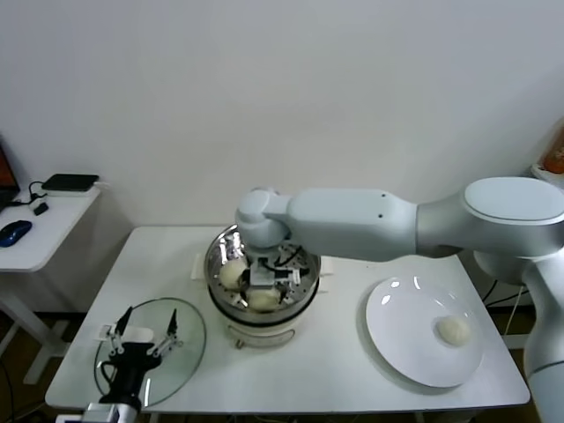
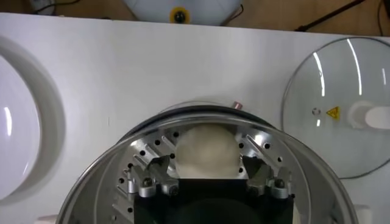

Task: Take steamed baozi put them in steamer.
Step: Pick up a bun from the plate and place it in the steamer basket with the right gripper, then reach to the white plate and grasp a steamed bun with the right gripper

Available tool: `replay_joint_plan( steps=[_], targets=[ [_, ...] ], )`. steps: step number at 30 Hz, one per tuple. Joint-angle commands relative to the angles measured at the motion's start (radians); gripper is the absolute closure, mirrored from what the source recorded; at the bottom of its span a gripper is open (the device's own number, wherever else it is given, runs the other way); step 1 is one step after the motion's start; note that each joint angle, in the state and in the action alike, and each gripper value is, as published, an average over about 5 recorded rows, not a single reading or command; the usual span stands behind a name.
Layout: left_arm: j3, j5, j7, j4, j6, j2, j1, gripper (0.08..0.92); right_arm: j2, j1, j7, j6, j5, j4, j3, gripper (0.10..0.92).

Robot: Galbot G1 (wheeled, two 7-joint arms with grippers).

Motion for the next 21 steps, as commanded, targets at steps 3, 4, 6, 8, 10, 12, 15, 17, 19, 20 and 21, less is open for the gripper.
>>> replay_joint_plan(
  steps=[3, 4, 6, 8, 10, 12, 15, 17, 19, 20, 21],
  targets=[
    [0.001, 0.001, 0.0, 0.001, 0.002, -0.002, -0.003, 0.177, -0.001, 0.014, -0.011, 0.064, -0.037, -0.02, 0.032, 0.203],
    [0.001, 0.001, 0.0, 0.001, 0.002, -0.002, -0.003, 0.177, -0.003, 0.021, -0.013, 0.071, -0.039, -0.023, 0.037, 0.203],
    [0.002, 0.001, 0.0, 0.0, 0.003, -0.002, -0.005, 0.177, -0.008, 0.039, -0.016, 0.08, -0.033, -0.026, 0.044, 0.203],
    [0.002, 0.001, 0.0, 0.001, 0.004, -0.002, -0.008, 0.177, -0.016, 0.059, -0.017, 0.082, -0.02, -0.027, 0.054, 0.202],
    [0.004, 0.001, 0.0, 0.003, 0.004, -0.003, -0.01, 0.177, -0.028, 0.079, -0.019, 0.082, -0.008, -0.028, 0.073, 0.202],
    [0.005, 0.001, 0.0, 0.005, 0.004, -0.003, -0.012, 0.177, -0.047, 0.099, -0.021, 0.078, 0.001, -0.027, 0.091, 0.203],
    [0.007, 0.002, 0.0, 0.003, 0.004, -0.003, -0.013, 0.177, -0.098, 0.137, -0.024, 0.046, 0.024, -0.02, 0.11, 0.203],
    [0.009, 0.002, 0.001, 0.001, 0.005, -0.001, -0.014, 0.177, -0.152, 0.167, -0.018, -0.006, 0.066, -0.011, 0.1, 0.203],
    [0.011, 0.002, 0.002, -0.001, 0.006, 0.0, -0.017, 0.177, -0.222, 0.202, 0.006, -0.086, 0.136, 0.01, 0.052, 0.203],
    [0.013, 0.003, 0.002, -0.002, 0.007, 0.001, -0.019, 0.177, -0.266, 0.222, 0.023, -0.13, 0.182, 0.024, 0.018, 0.203],
    [0.015, 0.003, 0.002, -0.003, 0.008, 0.001, -0.022, 0.177, -0.301, 0.238, 0.039, -0.164, 0.221, 0.037, -0.012, 0.203]
  ],
)
